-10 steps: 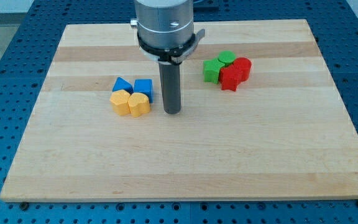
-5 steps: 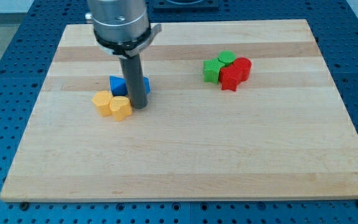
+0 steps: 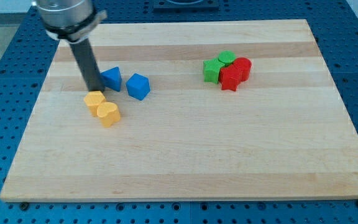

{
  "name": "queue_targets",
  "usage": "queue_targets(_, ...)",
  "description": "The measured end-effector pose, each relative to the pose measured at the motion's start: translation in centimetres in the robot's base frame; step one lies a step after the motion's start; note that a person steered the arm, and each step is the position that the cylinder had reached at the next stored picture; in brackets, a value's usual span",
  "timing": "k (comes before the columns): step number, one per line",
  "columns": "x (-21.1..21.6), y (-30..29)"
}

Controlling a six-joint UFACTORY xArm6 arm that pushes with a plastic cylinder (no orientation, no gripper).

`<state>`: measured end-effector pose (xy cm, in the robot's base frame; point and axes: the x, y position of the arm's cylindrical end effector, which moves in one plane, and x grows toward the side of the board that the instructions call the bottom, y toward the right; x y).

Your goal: Separate the yellow and blue blocks

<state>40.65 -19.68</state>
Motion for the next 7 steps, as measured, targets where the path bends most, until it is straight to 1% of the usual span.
queue_targets(1,1.7,-2.6)
queue_targets(2,3.7,-2.7)
queue_targets(4,2.8,-2.6)
queue_targets(7,1.1,1.7)
